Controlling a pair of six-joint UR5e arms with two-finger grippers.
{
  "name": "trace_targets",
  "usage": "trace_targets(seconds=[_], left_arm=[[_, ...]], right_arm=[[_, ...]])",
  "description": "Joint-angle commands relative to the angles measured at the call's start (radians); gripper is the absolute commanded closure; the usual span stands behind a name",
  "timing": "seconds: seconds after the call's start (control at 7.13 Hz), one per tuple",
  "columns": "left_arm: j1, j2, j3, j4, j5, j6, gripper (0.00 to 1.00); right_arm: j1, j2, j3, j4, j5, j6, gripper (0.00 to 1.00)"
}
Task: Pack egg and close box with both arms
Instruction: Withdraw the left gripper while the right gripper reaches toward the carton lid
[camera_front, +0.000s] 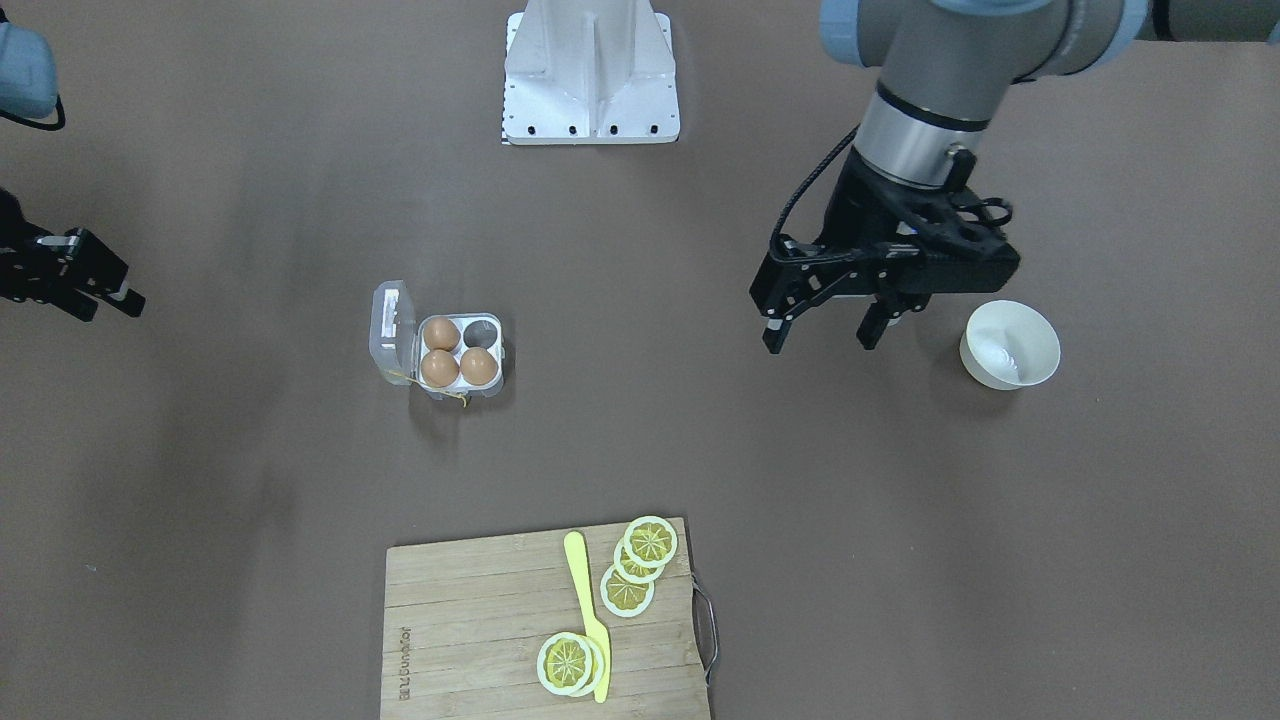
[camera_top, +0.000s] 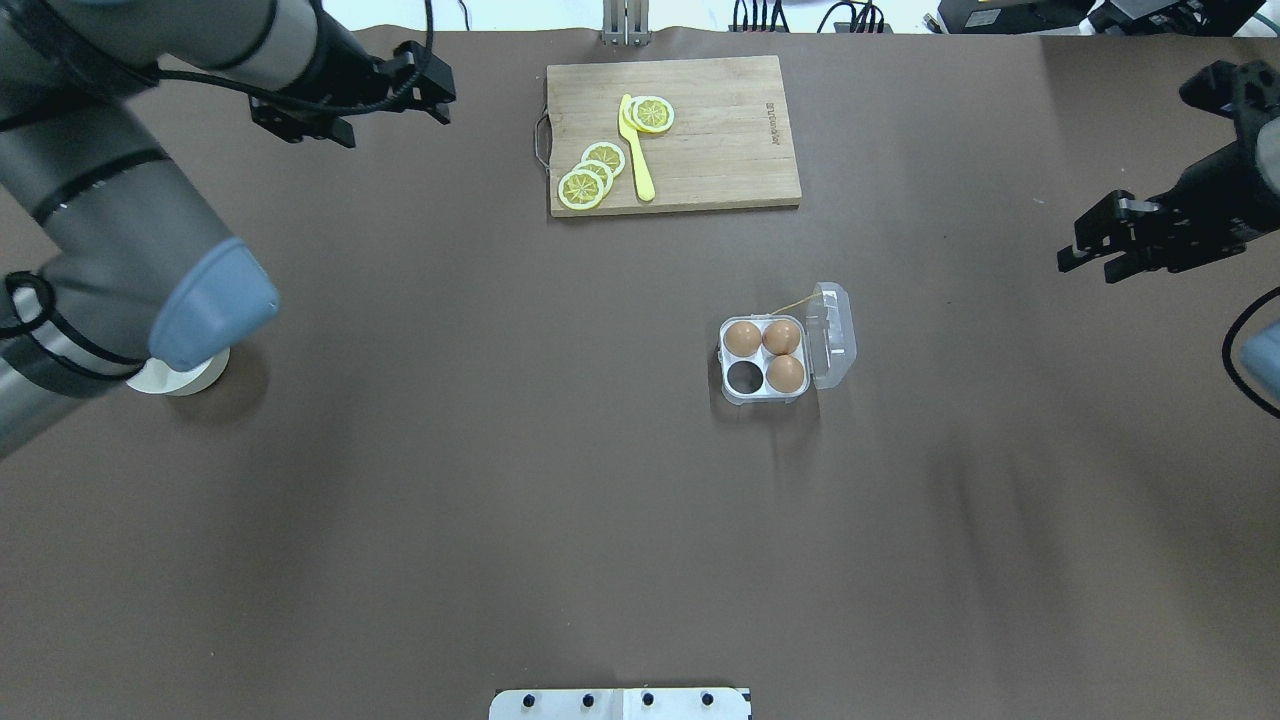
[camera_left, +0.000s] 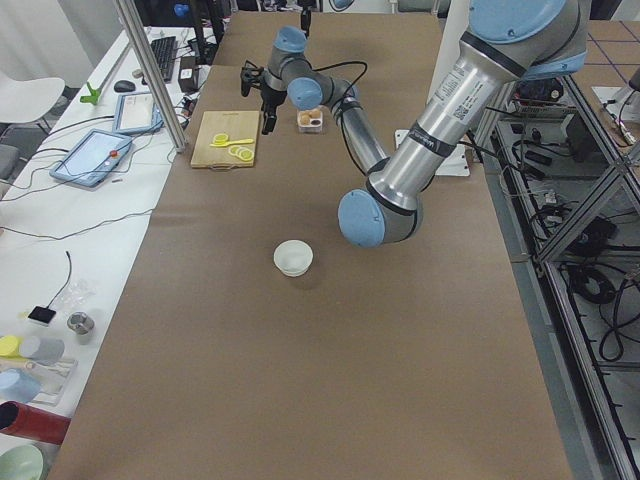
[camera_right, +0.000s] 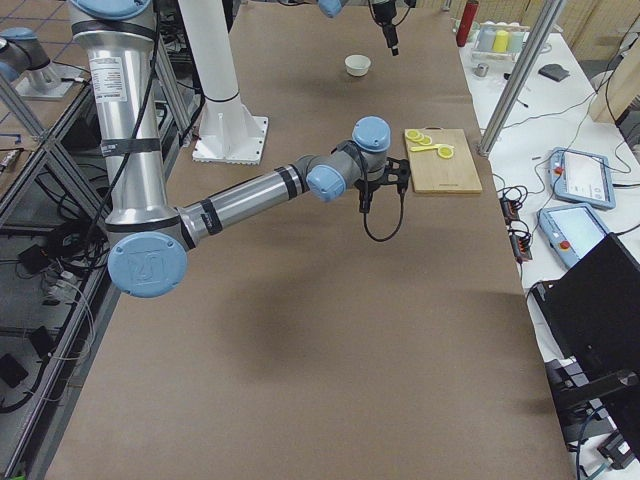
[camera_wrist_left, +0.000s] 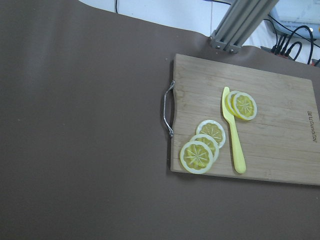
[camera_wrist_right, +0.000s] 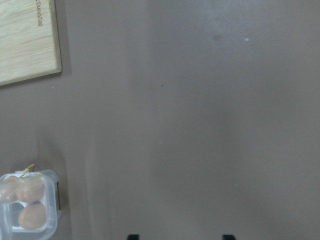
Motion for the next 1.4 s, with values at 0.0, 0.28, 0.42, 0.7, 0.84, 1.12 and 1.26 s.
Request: trace_targets(seconds=[0.0, 0.28, 0.42, 0.7, 0.84, 1.12, 1.26], left_arm=[[-0.106, 0.019, -0.014, 0.045, -0.083, 0.114, 0.02], [-0.134, 0.023, -0.014, 0.047, -0.103, 0.122, 0.02], [-0.136, 0.023, -0.015, 0.047, -0.103, 0.122, 0.02], [-0.137, 0.025, -0.015, 0.047, -0.103, 0.122, 0.02], [-0.142, 0.025, -0.015, 0.047, -0.103, 0.122, 0.02], [-0.142, 0.028, -0.014, 0.047, -0.103, 0.128, 0.02], [-0.143, 0.031, -0.014, 0.047, -0.103, 0.128, 0.02]], right_arm=[[-0.102, -0.004, -0.074, 0.255, -0.027, 0.195, 0.90], [-0.190, 0.001, -0.144, 0.458, -0.110, 0.327, 1.00], [-0.230, 0.007, -0.154, 0.521, -0.122, 0.386, 1.00], [-0.294, 0.022, -0.163, 0.566, -0.174, 0.396, 1.00], [-0.310, 0.054, -0.172, 0.566, -0.182, 0.419, 1.00], [-0.331, 0.143, -0.207, 0.563, -0.184, 0.506, 1.00], [-0.336, 0.201, -0.245, 0.561, -0.193, 0.510, 1.00]])
